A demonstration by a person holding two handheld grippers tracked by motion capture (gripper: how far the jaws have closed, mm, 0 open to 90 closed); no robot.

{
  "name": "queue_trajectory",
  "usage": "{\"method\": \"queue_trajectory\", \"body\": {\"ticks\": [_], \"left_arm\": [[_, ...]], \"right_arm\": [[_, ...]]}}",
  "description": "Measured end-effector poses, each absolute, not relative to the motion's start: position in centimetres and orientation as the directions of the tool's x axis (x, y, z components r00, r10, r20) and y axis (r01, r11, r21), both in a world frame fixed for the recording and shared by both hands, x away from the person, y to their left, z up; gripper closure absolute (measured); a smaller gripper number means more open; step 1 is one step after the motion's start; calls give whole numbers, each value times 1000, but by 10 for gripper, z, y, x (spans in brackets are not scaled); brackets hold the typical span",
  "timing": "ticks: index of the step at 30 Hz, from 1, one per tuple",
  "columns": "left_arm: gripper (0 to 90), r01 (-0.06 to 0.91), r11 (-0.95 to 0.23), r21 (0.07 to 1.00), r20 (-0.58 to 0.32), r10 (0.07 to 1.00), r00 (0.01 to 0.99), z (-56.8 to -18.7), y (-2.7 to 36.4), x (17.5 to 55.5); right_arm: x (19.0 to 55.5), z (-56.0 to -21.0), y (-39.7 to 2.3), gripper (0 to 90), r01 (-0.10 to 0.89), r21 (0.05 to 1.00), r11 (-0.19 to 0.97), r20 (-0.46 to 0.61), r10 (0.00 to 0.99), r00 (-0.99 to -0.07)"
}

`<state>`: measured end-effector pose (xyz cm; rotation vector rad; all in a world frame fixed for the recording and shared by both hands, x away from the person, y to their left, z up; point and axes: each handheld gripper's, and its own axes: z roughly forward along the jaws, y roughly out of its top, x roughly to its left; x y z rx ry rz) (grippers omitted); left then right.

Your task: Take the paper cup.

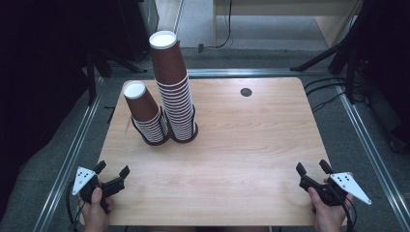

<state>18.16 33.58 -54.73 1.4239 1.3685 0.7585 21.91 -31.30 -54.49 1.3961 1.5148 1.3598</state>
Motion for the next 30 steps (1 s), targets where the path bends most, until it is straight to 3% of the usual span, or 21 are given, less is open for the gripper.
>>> {"method": "queue_trajectory", "body": {"ticks": [3,7,13,30], "left_arm": [[24,353,128,927,-197,966,167,-548,337,181],[24,358,142,923,-208,967,151,-548,338,182],[24,365,116,924,-185,970,159,-549,336,182],[24,379,99,920,-164,976,142,-550,332,183]], "right_arm": [[219,-541,-305,58,300,943,-141,211,953,-216],[223,-534,-288,5,305,947,-103,181,954,-241],[234,-515,-263,0,265,964,-7,84,956,-282],[251,-455,-210,0,218,975,40,49,919,-390]]}}
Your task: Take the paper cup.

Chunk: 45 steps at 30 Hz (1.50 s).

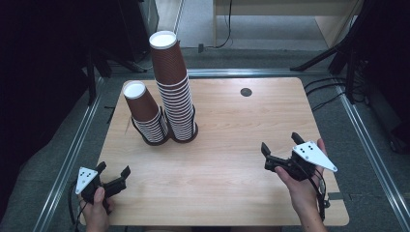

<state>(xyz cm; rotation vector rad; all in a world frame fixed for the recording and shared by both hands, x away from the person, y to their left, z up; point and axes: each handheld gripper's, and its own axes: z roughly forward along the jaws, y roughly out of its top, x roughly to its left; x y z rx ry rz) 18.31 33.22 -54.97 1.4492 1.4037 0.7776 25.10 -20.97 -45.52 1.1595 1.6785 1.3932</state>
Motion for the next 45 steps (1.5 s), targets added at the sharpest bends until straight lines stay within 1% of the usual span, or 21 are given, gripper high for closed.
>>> {"method": "queue_trajectory", "body": {"ticks": [8,9,10,13,14,16,21,23,29,35,43,45], "left_arm": [[24,368,108,924,-169,976,138,-549,334,184],[24,370,115,922,-169,979,117,-549,334,185],[24,370,111,923,-162,981,111,-549,334,185],[24,368,98,925,-147,983,106,-549,333,185],[24,365,86,927,-134,985,107,-549,331,184],[24,364,86,927,-135,985,110,-549,331,184],[24,359,90,929,-138,984,111,-549,331,184],[24,355,99,930,-146,983,108,-549,332,184],[24,358,95,929,-143,983,112,-549,331,184],[25,357,88,930,-141,982,127,-548,331,182],[25,365,82,927,-142,980,142,-549,331,182],[25,369,95,925,-157,977,142,-549,333,182]], "right_arm": [[261,-436,-190,0,184,983,17,66,899,-433],[264,-431,-187,0,159,987,30,41,904,-426],[266,-429,-186,0,150,988,18,48,903,-427],[269,-424,-184,0,140,990,6,54,907,-418],[270,-418,-180,0,126,992,14,42,905,-423],[270,-415,-179,0,118,993,20,32,904,-425],[276,-408,-173,0,137,990,10,52,894,-445],[277,-408,-167,0,138,990,19,45,891,-451],[280,-409,-142,0,140,989,43,32,871,-491],[282,-407,-118,0,135,991,21,56,840,-540],[285,-403,-93,0,142,989,39,48,826,-561],[287,-401,-85,0,138,990,35,49,826,-562]]}}
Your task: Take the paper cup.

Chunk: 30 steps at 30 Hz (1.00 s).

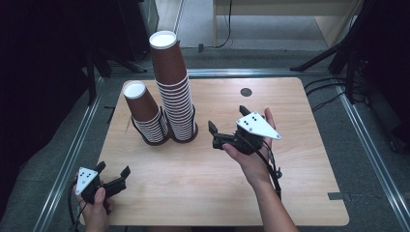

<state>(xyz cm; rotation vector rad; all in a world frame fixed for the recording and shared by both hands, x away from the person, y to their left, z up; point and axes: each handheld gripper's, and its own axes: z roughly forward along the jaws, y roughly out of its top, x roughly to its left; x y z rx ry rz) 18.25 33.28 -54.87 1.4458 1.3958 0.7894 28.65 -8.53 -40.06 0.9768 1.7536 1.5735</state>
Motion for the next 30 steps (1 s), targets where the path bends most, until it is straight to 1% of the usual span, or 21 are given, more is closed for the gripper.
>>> {"method": "queue_trajectory", "body": {"ticks": [3,10,14,23,30], "left_arm": [[25,379,104,919,-167,977,136,-549,334,184],[25,387,103,916,-167,977,134,-549,334,186],[25,389,103,916,-166,977,131,-549,334,186],[25,386,68,920,-128,983,132,-549,329,186],[25,386,73,920,-135,982,136,-549,330,186]], "right_arm": [[289,-398,-78,0,145,989,15,71,819,-569],[295,-384,-55,0,119,992,42,38,802,-596],[301,-376,-41,0,108,993,38,36,793,-608],[310,-365,-19,0,79,996,30,26,780,-625],[318,-359,-5,0,55,998,15,22,782,-623]]}}
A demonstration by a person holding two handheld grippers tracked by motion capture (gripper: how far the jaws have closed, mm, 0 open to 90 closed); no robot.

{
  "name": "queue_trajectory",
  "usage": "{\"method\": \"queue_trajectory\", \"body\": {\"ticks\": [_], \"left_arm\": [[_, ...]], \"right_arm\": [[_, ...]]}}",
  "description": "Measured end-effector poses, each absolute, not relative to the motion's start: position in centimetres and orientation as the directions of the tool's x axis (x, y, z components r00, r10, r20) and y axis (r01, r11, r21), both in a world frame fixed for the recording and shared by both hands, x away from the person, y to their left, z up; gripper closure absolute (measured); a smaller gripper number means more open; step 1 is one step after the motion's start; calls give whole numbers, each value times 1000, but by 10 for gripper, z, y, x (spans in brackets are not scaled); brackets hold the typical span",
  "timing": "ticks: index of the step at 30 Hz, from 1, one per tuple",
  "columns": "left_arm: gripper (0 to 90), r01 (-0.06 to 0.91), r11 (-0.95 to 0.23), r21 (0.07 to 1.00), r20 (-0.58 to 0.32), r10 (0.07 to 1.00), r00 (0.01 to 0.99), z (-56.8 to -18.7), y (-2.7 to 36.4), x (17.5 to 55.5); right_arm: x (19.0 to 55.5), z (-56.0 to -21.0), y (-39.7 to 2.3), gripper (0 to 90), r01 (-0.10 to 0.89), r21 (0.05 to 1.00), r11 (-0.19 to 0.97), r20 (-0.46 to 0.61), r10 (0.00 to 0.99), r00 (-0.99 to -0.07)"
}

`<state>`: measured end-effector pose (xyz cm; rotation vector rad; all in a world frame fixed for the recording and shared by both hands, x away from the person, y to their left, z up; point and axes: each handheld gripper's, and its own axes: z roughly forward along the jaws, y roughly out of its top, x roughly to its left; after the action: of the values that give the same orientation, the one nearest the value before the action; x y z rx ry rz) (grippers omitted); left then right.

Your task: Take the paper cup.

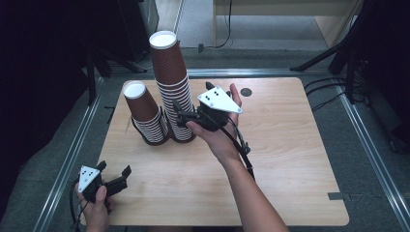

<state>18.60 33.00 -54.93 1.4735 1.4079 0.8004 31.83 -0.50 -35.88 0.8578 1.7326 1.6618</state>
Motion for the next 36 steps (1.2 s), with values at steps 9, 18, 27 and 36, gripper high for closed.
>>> {"method": "queue_trajectory", "body": {"ticks": [9,18,27,36], "left_arm": [[25,388,75,918,-139,980,140,-549,330,186],[25,389,77,918,-145,978,148,-549,331,186],[25,390,80,917,-150,977,152,-549,331,187],[25,391,75,917,-148,976,159,-549,331,187]], "right_arm": [[326,-346,11,0,58,998,-33,61,794,-605],[333,-341,26,0,58,997,-44,70,788,-612],[341,-333,45,0,46,999,-16,41,798,-601],[357,-328,59,0,67,998,-1,39,824,-565]]}}
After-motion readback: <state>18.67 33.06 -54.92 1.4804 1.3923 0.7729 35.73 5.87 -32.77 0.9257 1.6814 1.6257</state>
